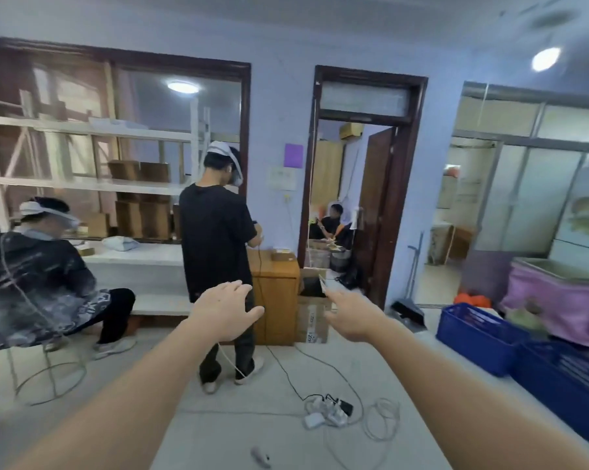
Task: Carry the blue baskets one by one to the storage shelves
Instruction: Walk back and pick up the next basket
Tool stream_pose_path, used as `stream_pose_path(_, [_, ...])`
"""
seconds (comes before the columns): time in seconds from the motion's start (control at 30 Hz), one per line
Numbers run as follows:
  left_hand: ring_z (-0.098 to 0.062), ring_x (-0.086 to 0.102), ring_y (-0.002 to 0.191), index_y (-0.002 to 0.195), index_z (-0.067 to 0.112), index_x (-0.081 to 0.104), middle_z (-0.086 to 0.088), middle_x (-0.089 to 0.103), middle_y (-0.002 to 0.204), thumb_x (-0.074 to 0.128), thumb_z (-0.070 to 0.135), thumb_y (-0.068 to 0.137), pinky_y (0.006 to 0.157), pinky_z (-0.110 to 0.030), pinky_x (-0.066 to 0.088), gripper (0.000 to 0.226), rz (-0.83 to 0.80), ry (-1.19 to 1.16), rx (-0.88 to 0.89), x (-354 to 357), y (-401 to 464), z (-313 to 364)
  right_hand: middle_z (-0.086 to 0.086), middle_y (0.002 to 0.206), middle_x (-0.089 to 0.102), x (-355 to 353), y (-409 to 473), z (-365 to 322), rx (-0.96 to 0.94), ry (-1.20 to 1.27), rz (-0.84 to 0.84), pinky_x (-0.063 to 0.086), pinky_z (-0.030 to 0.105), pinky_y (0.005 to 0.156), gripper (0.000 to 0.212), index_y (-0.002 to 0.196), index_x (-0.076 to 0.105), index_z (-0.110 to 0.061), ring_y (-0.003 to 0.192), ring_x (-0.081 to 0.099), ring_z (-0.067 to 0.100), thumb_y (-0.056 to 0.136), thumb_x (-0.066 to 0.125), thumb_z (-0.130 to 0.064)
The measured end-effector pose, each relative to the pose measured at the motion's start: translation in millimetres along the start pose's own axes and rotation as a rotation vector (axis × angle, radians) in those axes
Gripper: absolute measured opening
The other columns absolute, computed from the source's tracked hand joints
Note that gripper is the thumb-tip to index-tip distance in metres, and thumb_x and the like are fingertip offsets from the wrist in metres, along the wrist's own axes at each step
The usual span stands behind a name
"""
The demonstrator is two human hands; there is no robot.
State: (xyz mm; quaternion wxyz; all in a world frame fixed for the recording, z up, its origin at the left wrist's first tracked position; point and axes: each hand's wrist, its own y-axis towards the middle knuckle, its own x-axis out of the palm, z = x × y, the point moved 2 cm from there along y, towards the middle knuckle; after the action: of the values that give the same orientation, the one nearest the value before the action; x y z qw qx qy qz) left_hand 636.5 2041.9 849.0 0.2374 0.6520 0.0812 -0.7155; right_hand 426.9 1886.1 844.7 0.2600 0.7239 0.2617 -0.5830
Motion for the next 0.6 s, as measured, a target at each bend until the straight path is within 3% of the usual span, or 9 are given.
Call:
stream_pose_path(0.13, [-0.022,0.034,0.153,0.161,0.025,0.036,0.000,0.035,0.168,0.039,0.062,0.102,0.123,-0.041,0.030,0.070,-0.005,-0.041,0.186,38,67,89,0.010,0.161,0.041,-17,-6,106,0.154,-0.034,0.041,0.033,0.045,0.117,0.064,0.158,0.034,-0.016,0.145,0.039,0.032,0.101,0.040,-0.043])
stream_pose_path(0.3, [-0.025,0.051,0.139,0.154,0.021,0.046,-0.003,0.051,0.157,0.043,0.058,0.102,0.113,-0.041,0.045,0.063,-0.044,-0.066,0.411,74,147,191,0.010,0.151,0.053,-23,-2,213,0.349,0.018,0.059,0.044,0.049,0.108,0.059,0.150,0.045,-0.019,0.131,0.053,0.036,0.098,0.043,-0.047])
stream_pose_path(0.47, [-0.025,0.055,0.135,0.151,0.023,0.051,-0.001,0.057,0.150,0.044,0.059,0.101,0.111,-0.042,0.046,0.061,-0.065,-0.105,0.544,117,232,273,0.007,0.161,0.041,-28,11,306,0.537,0.027,0.111,0.032,0.042,0.118,0.062,0.158,0.036,-0.015,0.146,0.039,0.030,0.102,0.046,-0.042])
stream_pose_path(0.6, [-0.025,0.052,0.138,0.153,0.023,0.050,0.000,0.053,0.155,0.046,0.052,0.103,0.113,-0.039,0.041,0.058,-0.096,-0.154,0.596,147,286,341,0.003,0.160,0.043,-29,15,375,0.679,0.061,0.208,0.037,0.041,0.114,0.062,0.157,0.038,-0.019,0.146,0.041,0.026,0.101,0.048,-0.043])
